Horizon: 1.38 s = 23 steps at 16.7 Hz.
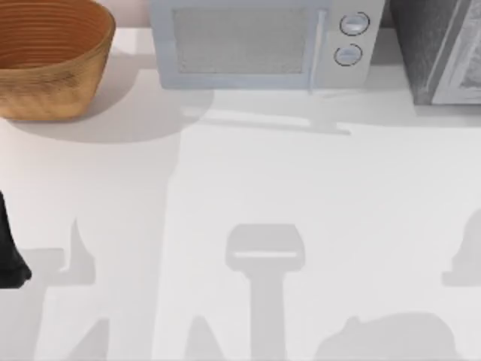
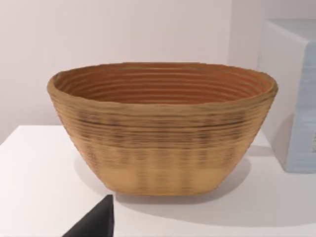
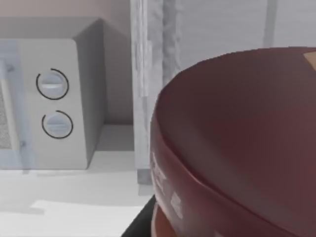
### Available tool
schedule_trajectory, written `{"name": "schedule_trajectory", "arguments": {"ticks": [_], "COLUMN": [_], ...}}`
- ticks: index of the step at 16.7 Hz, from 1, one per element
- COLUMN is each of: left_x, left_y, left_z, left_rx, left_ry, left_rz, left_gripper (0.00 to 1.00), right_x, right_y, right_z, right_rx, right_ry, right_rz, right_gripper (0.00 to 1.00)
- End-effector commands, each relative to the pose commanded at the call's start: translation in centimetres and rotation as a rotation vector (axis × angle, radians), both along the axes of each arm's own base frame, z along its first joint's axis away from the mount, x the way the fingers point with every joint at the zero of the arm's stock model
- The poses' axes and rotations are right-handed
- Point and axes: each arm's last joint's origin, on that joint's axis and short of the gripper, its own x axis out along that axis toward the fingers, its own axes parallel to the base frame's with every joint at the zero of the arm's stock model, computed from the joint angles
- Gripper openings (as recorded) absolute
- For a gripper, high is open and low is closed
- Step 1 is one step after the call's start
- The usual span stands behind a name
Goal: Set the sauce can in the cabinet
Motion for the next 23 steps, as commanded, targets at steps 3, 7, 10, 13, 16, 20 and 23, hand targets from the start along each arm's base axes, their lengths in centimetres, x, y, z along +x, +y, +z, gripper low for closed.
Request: {"name": "schedule_trajectory", "arguments": {"ticks": [3,7,10,13,16,20,23], "left_x": [0.0,0.0,0.0,0.0,0.0,0.0,0.0], "left_y": [0.0,0.0,0.0,0.0,0.0,0.0,0.0], "left_z": [0.0,0.0,0.0,0.0,0.0,0.0,0.0], "left_rx": [0.0,0.0,0.0,0.0,0.0,0.0,0.0], "left_ry": [0.0,0.0,0.0,0.0,0.0,0.0,0.0], "left_rz": [0.0,0.0,0.0,0.0,0.0,0.0,0.0], "left_gripper": [1.0,1.0,1.0,1.0,1.0,1.0,1.0], "right_x": [0.0,0.0,0.3,1.0,2.5,5.7,8.7], "right_y": [0.0,0.1,0.3,0.5,0.9,1.6,2.5], "right_z": [0.0,1.5,5.4,11.6,18.9,27.8,32.5], "right_rx": [0.0,0.002,0.004,0.006,0.01,0.016,0.016], "right_ry": [0.002,0.017,0.036,0.033,0.012,-0.016,-0.021], "right_rz": [0.003,0.009,0.009,-0.001,-0.018,-0.038,-0.04], "right_gripper": [0.0,0.0,0.0,0.0,0.0,0.0,0.0]}}
